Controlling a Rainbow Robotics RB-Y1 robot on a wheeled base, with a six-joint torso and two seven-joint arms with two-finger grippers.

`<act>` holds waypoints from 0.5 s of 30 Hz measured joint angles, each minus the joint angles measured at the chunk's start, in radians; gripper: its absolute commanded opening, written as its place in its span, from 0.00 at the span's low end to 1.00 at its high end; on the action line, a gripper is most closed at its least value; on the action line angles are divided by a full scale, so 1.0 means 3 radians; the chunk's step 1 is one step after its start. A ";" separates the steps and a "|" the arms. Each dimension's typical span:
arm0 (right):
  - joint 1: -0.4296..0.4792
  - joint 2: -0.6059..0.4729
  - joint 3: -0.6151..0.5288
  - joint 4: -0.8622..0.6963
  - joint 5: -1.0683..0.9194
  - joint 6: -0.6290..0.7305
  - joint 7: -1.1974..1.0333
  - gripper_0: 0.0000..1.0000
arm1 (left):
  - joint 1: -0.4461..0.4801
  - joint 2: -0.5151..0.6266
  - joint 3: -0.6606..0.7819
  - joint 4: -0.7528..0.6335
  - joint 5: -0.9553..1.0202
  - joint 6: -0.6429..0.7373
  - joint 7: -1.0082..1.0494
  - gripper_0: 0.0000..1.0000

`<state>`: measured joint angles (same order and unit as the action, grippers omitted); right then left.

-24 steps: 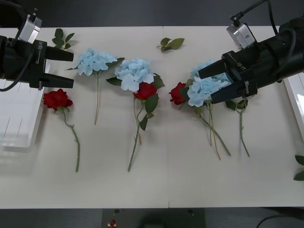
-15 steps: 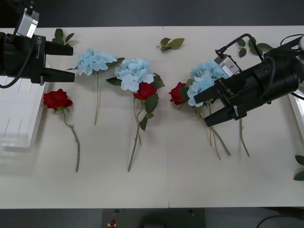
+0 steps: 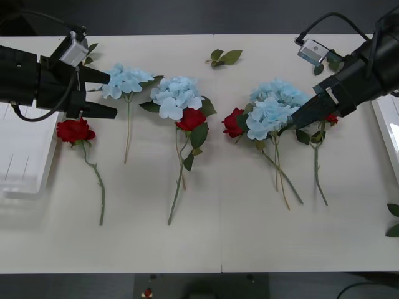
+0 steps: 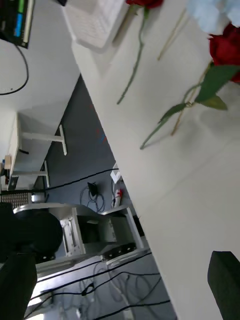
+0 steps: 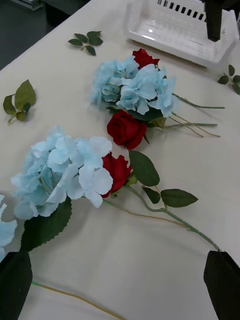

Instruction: Put the red flowers into the right box and the blue flowers into the left box

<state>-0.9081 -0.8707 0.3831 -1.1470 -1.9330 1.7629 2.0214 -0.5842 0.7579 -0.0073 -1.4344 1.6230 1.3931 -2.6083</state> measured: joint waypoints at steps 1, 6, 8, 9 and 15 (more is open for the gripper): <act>-0.0013 0.0007 -0.0049 -0.0012 0.0105 0.0052 -0.0154 1.00 | 0.0015 0.0000 -0.0042 -0.0026 -0.0046 -0.0061 0.0215 1.00; -0.0022 0.0008 -0.0225 -0.0131 0.0632 0.0120 -0.1238 1.00 | 0.0220 0.0000 -0.0081 -0.0403 -0.0456 -0.0242 0.1149 1.00; -0.0022 0.0007 -0.0277 -0.0139 0.0865 0.0119 -0.1545 1.00 | 0.0311 0.0000 -0.0081 -0.0589 -0.0632 -0.0269 0.1417 1.00; -0.0022 0.0006 -0.0304 -0.0139 0.1012 0.0118 -0.1627 1.00 | 0.0359 0.0000 -0.0081 -0.0692 -0.0730 -0.0279 0.1642 1.00; -0.0017 0.0006 -0.0457 -0.0141 0.1838 0.0105 -0.1958 1.00 | 0.0633 0.0001 -0.0076 -0.1192 -0.1327 -0.0282 0.3261 1.00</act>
<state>-0.9133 -0.8689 0.2461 -1.1894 -1.3817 1.7945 1.4341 -0.3942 0.7581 -0.0300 -1.7920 1.2250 1.3084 -1.6301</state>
